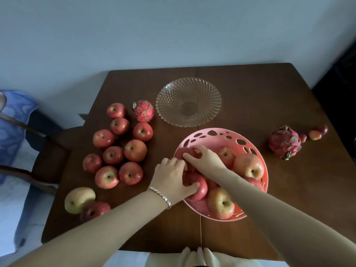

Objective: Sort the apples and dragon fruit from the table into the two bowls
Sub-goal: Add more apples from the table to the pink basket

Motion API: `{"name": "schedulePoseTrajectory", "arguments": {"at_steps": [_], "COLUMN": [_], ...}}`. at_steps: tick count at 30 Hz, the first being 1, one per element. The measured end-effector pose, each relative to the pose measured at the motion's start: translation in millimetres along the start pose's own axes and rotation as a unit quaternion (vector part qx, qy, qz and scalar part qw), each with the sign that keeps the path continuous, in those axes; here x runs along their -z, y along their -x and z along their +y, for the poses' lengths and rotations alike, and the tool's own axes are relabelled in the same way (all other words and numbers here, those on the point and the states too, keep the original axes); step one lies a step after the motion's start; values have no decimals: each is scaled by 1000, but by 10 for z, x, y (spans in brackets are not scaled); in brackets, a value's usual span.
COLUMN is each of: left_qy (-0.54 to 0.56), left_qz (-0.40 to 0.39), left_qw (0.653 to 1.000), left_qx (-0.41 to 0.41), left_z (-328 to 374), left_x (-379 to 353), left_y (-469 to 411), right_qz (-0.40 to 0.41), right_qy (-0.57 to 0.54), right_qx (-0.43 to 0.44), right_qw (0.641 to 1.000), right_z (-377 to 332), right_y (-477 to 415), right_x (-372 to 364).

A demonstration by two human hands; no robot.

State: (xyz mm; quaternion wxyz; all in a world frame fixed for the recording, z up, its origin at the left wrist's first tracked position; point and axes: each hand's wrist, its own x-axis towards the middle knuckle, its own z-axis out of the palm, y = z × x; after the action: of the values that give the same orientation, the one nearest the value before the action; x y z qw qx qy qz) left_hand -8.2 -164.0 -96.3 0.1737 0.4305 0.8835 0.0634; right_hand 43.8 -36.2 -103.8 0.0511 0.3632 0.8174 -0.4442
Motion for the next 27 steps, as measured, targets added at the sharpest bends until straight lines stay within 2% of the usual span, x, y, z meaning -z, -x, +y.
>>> {"name": "schedulePoseTrajectory", "arguments": {"at_steps": [2, 4, 6, 15, 20, 21, 24, 25, 27], "left_qy": [-15, -53, -40, -63, -21, 16, 85, 70, 28], "left_qz": [-44, -47, -55, -41, -43, -13, 158, 174, 110], "left_qw": [999, 997, 997, 996, 999, 1000, 984, 981, 984], "left_qx": [10, 9, 31, 40, 12, 6, 23, 57, 140], "left_z": [96, 150, 165, 261, 142, 35, -452, -630, -948], "left_x": [10, 3, -32, -76, 2, 43, 131, 180, 222], "left_y": [99, 147, 143, 123, 136, 134, 54, 35, 3], "right_qz": [-10, -14, -15, -9, -21, -3, 80, 97, 99], "right_qy": [15, 24, 26, -20, 20, 28, 28, 32, 48], "right_qx": [-1, 4, 4, -14, -12, -4, 77, 120, 212], "right_qw": [1000, 1000, 1000, 1000, 999, 1000, 993, 987, 971], "right_z": [-48, -81, -87, -3, 13, -11, -211, -314, -559], "right_y": [-24, -52, -81, -123, -124, -124, -79, -68, -122], "right_x": [52, 90, 102, 30, 26, 30, 55, 48, -14]}}
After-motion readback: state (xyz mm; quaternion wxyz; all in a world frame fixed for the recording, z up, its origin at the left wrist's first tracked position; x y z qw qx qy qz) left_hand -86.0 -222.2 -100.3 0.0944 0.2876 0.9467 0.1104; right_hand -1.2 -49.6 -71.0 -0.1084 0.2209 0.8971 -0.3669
